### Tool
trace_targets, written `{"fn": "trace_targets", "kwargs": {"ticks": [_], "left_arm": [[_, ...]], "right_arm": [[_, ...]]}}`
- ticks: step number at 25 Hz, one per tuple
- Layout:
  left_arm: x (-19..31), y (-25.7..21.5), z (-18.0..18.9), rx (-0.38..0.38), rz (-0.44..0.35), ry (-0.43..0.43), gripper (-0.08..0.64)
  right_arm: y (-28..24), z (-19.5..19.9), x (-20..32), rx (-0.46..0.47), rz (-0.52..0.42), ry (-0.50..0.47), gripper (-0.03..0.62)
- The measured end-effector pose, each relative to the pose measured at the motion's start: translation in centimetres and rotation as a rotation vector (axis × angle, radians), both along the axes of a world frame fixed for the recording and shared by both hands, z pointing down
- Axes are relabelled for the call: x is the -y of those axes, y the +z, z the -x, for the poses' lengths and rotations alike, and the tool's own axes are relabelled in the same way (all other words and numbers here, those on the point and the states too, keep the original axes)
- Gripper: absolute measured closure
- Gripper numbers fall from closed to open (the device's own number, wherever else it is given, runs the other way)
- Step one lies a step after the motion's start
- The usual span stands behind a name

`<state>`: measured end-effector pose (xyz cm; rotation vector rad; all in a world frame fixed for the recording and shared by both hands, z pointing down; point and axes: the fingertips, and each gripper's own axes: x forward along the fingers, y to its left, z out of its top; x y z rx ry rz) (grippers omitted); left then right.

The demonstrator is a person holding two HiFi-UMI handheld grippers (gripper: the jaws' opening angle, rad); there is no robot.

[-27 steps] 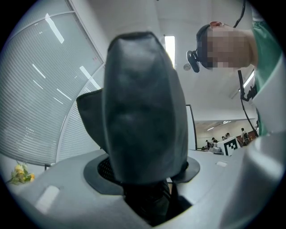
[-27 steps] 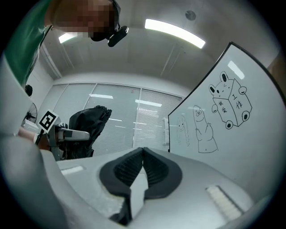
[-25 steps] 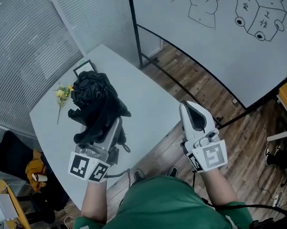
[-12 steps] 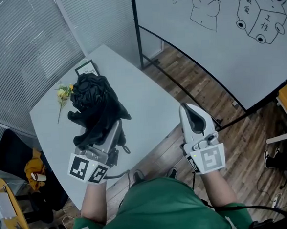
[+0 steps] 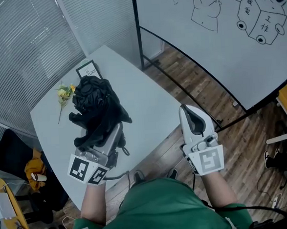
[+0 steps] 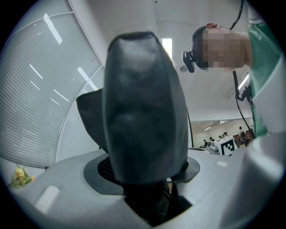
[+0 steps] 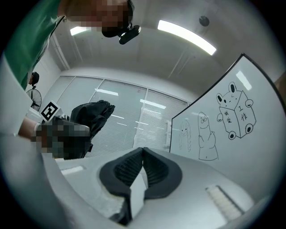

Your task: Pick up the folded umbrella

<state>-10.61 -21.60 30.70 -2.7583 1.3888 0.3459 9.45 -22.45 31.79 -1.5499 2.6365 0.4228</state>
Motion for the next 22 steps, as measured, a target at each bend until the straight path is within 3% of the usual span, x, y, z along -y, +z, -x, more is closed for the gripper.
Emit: {"fn": "trace_targets", "kwargs": {"ticks": [22], "left_arm": [[0.0, -0.1, 0.6, 0.006, -0.008, 0.020, 0.281]], "right_arm": [[0.0, 1.1, -0.1, -0.014, 0.005, -0.008, 0.589]]}}
